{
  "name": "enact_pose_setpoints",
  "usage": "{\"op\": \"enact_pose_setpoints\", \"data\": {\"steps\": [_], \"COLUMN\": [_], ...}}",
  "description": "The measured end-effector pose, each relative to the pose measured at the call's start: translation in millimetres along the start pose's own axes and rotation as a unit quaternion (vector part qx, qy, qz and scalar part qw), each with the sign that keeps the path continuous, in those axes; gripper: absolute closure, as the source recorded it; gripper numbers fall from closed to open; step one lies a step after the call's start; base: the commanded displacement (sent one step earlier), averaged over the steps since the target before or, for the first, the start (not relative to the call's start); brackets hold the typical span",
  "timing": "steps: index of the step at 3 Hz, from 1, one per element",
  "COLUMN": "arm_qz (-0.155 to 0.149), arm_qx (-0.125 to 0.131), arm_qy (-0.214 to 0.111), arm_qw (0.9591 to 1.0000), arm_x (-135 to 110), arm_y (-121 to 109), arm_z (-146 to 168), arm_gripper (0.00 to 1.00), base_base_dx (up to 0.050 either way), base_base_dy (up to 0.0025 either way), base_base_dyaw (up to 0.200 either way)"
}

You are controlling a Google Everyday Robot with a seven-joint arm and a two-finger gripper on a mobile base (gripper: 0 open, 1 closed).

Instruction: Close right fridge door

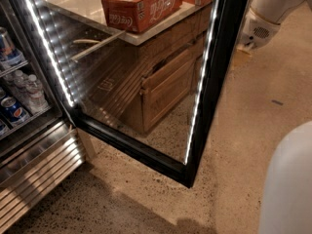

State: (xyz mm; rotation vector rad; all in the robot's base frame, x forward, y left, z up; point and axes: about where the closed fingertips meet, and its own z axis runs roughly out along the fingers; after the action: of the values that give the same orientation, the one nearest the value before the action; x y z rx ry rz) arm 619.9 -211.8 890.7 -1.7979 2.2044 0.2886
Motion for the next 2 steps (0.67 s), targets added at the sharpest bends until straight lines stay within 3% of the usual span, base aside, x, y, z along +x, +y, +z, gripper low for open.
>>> {"op": "enact_pose_setpoints", "data": {"steps": [1, 2], "arm_qz": [-0.005, -0.005], "arm_qx": [0.019, 0.019], "arm_qy": [-0.034, -0.034], "arm_qw": [0.9992, 0.9992], "arm_x": [-18.7, -18.7], "arm_y": [-15.8, -15.8], "arm_z": [5.6, 5.6], "arm_gripper": [1.00, 1.00], "base_base_dx": [0.000, 0.000], "base_base_dy": [0.00000, 0.00002], "base_base_dyaw": [0.000, 0.144]}}
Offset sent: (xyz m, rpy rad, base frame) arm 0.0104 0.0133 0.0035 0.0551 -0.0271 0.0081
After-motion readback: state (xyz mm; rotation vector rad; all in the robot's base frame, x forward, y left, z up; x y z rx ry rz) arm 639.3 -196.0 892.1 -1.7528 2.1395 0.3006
